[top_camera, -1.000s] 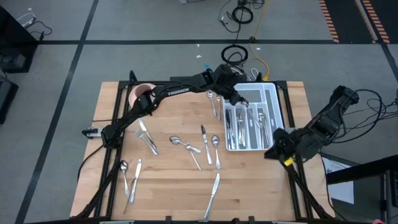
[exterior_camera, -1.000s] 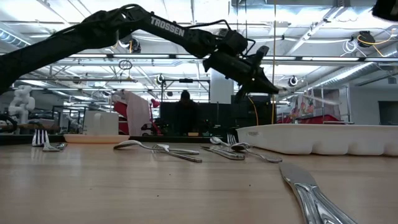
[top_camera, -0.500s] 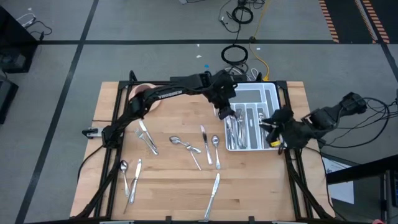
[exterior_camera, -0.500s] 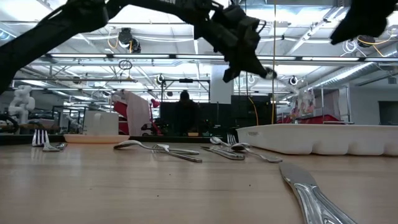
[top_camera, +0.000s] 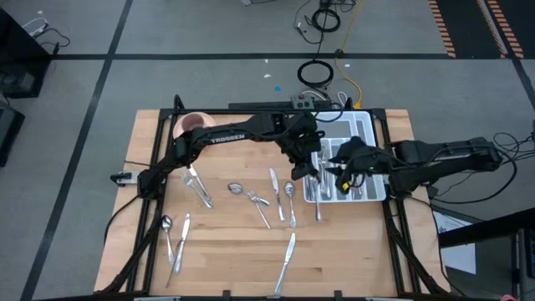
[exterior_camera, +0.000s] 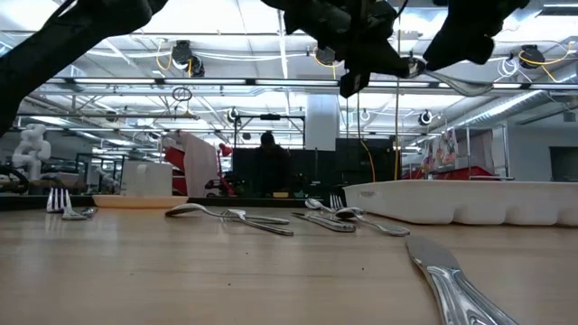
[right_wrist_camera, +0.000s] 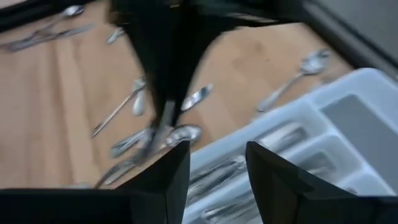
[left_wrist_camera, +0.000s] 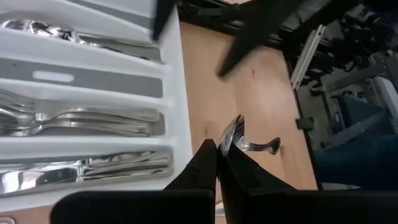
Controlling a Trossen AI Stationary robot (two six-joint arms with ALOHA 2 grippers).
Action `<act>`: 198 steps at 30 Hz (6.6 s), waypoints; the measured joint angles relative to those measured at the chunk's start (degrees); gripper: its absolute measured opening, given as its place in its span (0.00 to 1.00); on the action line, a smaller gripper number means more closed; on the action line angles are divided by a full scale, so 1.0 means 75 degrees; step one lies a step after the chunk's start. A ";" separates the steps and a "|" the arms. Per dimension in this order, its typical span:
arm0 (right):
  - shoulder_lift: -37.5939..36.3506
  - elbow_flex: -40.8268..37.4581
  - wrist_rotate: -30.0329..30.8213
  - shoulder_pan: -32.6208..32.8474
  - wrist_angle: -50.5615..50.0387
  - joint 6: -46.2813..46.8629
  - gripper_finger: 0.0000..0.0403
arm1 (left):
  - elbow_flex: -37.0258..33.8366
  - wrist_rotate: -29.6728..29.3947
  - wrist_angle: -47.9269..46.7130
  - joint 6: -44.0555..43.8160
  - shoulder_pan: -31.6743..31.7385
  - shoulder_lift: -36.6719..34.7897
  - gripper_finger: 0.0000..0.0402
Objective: Sort silverware
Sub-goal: Put the silver spoon into the silverware rack
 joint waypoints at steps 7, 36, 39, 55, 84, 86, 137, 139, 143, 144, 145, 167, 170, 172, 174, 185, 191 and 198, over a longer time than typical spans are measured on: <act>0.0820 0.0000 -0.1125 -0.0291 0.0747 -0.0467 0.37 | 0.0000 -0.0017 -0.0474 0.0249 -0.0027 0.0011 0.01; 0.0853 0.0000 -0.1441 -0.0636 0.0817 -0.0749 0.37 | 0.0006 -0.0582 -0.1081 0.1386 -0.0033 -0.0060 0.01; 0.1041 0.0000 -0.1668 -0.0639 0.0931 -0.0873 0.37 | 0.0006 -0.0519 -0.1086 0.1771 -0.0036 -0.0120 0.01; 0.0673 0.0000 -0.1976 -0.0636 0.0920 -0.0808 0.37 | 0.0152 0.1904 0.0324 0.1769 0.0210 -0.0123 0.01; -0.0741 -0.0003 -0.0919 -0.0642 0.0665 -0.0406 0.37 | 0.0149 -0.1171 0.1510 0.0532 0.0064 -0.0569 0.01; -0.0704 -0.0003 -0.0819 -0.0642 0.0745 -0.0406 0.37 | 0.0149 -0.1187 0.1503 0.0529 0.0030 -0.0569 0.01; -0.1185 -0.0003 -0.0343 -0.0642 0.0800 -0.1077 0.00 | -0.1231 -0.1518 -0.2007 0.2324 0.0538 -0.4119 0.34; -0.1195 -0.0003 -0.0317 -0.0643 0.0793 -0.1143 0.00 | -0.2375 -0.1557 -0.1855 0.2206 0.0538 -0.4826 0.34; -0.1195 -0.0003 -0.0331 -0.0642 0.0789 -0.1215 0.00 | -0.5322 -0.1839 -0.0283 0.1466 0.0538 -0.6662 0.33; -0.1195 -0.0003 -0.0332 -0.0642 0.0805 -0.1265 0.00 | -0.6091 -0.2001 0.0417 0.1175 0.0538 -0.7192 0.33; -0.1195 -0.0003 -0.0334 -0.0642 0.0855 -0.1333 0.00 | -0.6775 -0.2189 0.1067 0.0943 0.0538 -0.7711 0.33; -0.4610 -0.1993 -0.2409 -0.3300 0.2074 0.0956 0.00 | -1.4369 -0.4302 0.8475 -0.1768 0.0461 -1.1514 0.33; -0.5064 -0.1999 -0.2602 -0.3732 0.0938 0.0993 0.00 | -1.4805 -0.4474 0.8932 -0.2022 0.0391 -1.1502 0.33; -0.5289 -0.1999 -0.2928 -0.3989 0.0461 0.0999 0.00 | -1.4925 -0.4585 0.9043 -0.2184 0.0347 -1.1503 0.33; -0.5464 -0.1999 -0.3200 -0.4200 0.0113 0.1003 0.00 | -1.4970 -0.4605 0.9191 -0.2277 0.0302 -1.1506 0.33; -0.6654 -0.1993 -0.4874 -0.4450 0.1173 0.1521 0.00 | -1.4985 -0.4625 0.9346 -0.2590 0.0229 -1.1509 0.33; -0.4960 -0.1979 -0.6880 -0.4448 0.3590 0.1051 0.00 | -1.4985 -0.4620 0.9444 -0.3201 0.0229 -1.1508 0.33; -0.1367 -0.1996 -0.9215 -0.4376 0.5741 0.0139 0.00 | -1.4985 -0.4625 0.9469 -0.3489 0.0229 -1.1509 0.33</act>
